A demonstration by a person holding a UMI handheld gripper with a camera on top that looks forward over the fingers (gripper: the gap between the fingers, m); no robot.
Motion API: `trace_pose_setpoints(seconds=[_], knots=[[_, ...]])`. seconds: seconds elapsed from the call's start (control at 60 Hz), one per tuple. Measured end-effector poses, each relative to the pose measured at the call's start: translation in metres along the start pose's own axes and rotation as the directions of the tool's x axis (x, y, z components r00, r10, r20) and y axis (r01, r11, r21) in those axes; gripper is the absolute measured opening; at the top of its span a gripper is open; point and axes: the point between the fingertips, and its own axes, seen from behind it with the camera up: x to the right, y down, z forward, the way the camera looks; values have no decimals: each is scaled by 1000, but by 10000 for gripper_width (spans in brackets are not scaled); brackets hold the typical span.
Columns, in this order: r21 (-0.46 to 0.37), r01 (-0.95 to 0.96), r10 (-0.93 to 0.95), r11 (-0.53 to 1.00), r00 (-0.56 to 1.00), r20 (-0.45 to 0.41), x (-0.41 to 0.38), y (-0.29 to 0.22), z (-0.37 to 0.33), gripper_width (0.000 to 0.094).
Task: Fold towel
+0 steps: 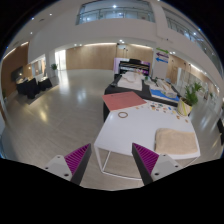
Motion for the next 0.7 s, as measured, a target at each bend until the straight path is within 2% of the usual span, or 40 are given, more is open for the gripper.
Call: trace_pose_setpoints(seconds=[0.2, 0.35, 0.483, 0.7], knots=[[-15, -64, 60, 998, 983, -175, 87, 27, -3, 854], [-39, -143, 128, 989, 957, -261, 153, 50, 22, 852], [-48, -156, 136, 987, 947, -290, 201, 72, 45, 859], [-14, -142, 134, 990, 958, -253, 247, 74, 127, 854]])
